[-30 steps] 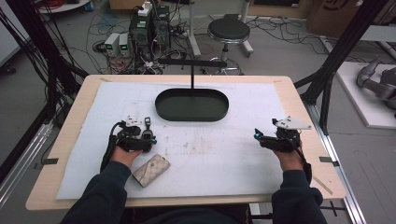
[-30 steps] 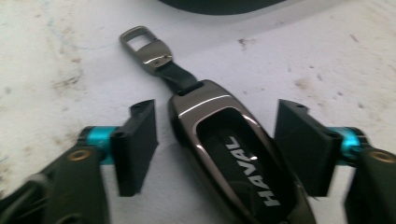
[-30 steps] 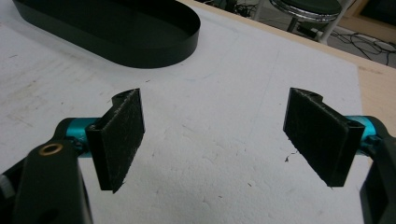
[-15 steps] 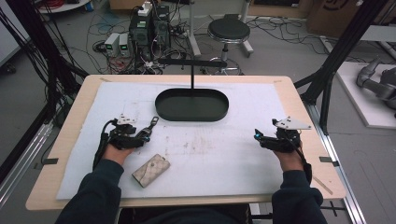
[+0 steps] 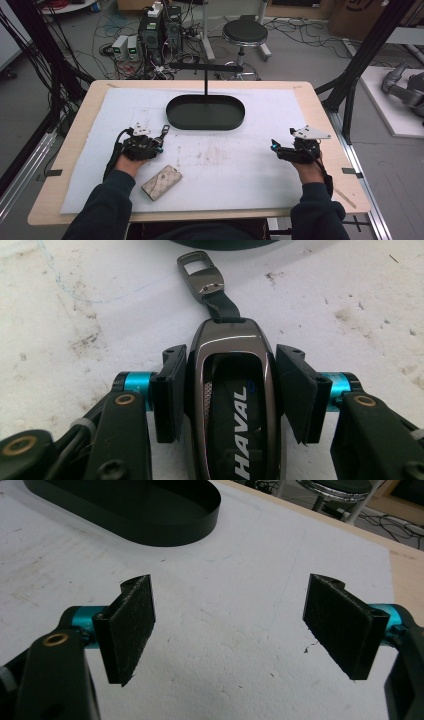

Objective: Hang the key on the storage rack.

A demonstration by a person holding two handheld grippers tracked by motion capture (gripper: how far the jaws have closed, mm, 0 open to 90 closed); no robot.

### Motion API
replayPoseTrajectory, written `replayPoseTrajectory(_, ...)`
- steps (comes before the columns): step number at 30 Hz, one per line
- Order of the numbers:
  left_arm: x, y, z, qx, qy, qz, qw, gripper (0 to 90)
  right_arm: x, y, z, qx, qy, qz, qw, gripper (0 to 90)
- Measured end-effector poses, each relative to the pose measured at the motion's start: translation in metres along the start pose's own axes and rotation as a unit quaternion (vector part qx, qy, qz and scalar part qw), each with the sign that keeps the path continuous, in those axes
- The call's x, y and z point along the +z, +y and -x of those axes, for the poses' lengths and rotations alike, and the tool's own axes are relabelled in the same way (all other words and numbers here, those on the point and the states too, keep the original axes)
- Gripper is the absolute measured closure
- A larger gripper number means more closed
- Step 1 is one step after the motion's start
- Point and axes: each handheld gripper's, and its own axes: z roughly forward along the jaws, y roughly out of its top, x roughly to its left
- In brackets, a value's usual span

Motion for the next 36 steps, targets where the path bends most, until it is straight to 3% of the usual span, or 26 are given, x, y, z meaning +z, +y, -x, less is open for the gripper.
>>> replayPoseTrajectory(3, -0.004, 0.001, -0.003, -0.012, 0.000, 0.011, 0.9999, 48.6, -0.001, 0.000, 0.001, 0.002, 0.000, 0.002, 1.0000, 21.4)
replayPoseTrajectory(6, -0.012, 0.003, -0.007, -0.035, -0.006, 0.041, 0.9985, 48.6, -0.001, 0.000, 0.001, 0.002, 0.000, 0.003, 1.0000, 21.4)
replayPoseTrajectory(10, -0.026, 0.008, -0.008, -0.046, -0.014, 0.074, 0.9961, 48.6, 0.000, 0.003, -0.003, 0.001, 0.005, 0.006, 1.0000, 21.4)
replayPoseTrajectory(16, -0.038, 0.021, -0.011, -0.057, -0.024, 0.097, 0.9934, 48.7, 0.005, 0.010, -0.012, -0.017, 0.021, 0.010, 0.9996, 21.5)
replayPoseTrajectory(20, -0.047, 0.039, -0.010, -0.048, -0.026, 0.111, 0.9924, 48.7, 0.008, 0.013, -0.012, -0.025, 0.045, 0.016, 0.9986, 21.4)
replayPoseTrajectory(24, -0.054, 0.063, -0.010, -0.040, -0.025, 0.128, 0.9907, 48.7, 0.006, 0.015, -0.006, -0.022, 0.047, 0.026, 0.9983, 21.5)
replayPoseTrajectory(26, -0.058, 0.081, -0.012, -0.039, -0.024, 0.144, 0.9885, 48.7, 0.004, 0.015, -0.005, -0.021, 0.047, 0.029, 0.9982, 21.5)
replayPoseTrajectory(27, -0.058, 0.081, -0.012, -0.039, -0.024, 0.144, 0.9885, 48.7, 0.004, 0.015, -0.005, -0.020, 0.049, 0.030, 0.9982, 21.5)
replayPoseTrajectory(36, -0.065, 0.133, -0.022, -0.042, -0.024, 0.192, 0.9803, 48.7, -0.001, 0.015, 0.000, -0.014, 0.040, 0.042, 0.9982, 21.5)
